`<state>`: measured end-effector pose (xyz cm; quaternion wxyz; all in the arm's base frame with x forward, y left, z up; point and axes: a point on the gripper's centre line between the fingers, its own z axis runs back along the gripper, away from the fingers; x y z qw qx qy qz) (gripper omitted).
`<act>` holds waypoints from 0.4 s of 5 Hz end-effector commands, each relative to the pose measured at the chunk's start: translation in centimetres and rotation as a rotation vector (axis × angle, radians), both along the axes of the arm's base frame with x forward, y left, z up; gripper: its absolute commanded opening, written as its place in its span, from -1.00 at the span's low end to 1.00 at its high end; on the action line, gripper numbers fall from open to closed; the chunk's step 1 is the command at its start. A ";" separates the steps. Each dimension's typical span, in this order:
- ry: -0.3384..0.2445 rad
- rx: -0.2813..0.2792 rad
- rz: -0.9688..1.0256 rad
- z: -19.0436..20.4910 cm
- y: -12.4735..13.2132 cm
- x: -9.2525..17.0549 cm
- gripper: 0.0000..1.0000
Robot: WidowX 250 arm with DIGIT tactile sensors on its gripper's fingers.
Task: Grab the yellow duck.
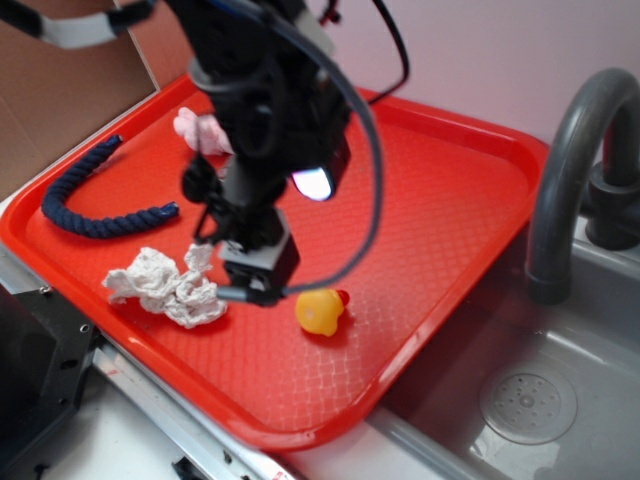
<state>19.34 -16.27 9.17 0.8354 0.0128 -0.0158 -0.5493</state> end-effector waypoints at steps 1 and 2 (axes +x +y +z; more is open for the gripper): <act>0.001 0.042 -0.021 -3.3 -0.9 0.1 1.00; 0.009 0.100 -0.014 -4.7 -1.0 -0.1 1.00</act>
